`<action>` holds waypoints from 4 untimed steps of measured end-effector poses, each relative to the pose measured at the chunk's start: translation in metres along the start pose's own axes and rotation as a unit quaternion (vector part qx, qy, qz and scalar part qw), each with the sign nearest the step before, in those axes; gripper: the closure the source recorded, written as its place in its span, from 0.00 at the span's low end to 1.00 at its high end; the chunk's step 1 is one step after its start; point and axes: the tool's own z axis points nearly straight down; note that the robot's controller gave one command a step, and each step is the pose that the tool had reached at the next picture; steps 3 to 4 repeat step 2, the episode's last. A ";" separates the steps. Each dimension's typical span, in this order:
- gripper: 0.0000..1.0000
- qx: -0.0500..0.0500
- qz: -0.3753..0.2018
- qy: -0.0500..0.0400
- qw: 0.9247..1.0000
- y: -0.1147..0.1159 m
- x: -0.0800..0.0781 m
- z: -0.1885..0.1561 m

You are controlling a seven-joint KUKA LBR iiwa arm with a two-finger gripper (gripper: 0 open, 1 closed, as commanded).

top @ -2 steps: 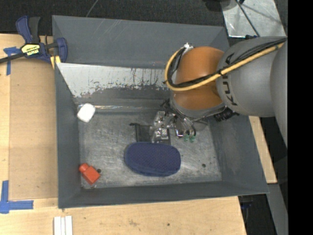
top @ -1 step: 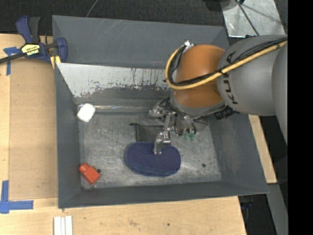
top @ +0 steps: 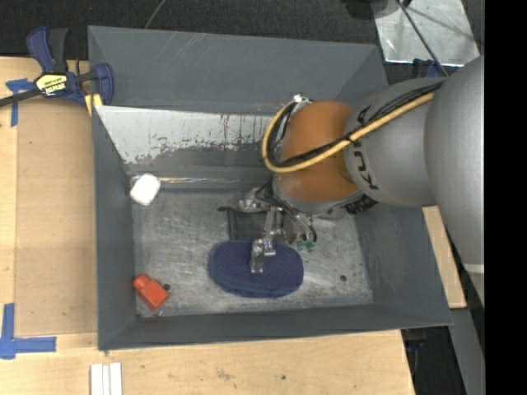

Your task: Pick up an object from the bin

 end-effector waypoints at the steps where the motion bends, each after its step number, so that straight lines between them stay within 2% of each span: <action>1: 1.00 0.000 0.000 0.003 1.000 0.000 0.000 -0.004; 2: 1.00 0.000 0.029 -0.003 1.000 -0.019 -0.009 -0.163; 4: 1.00 0.000 0.029 -0.003 1.000 -0.019 -0.009 -0.163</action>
Offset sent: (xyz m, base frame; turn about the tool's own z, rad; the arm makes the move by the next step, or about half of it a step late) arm 0.0000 0.0000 0.0000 0.0000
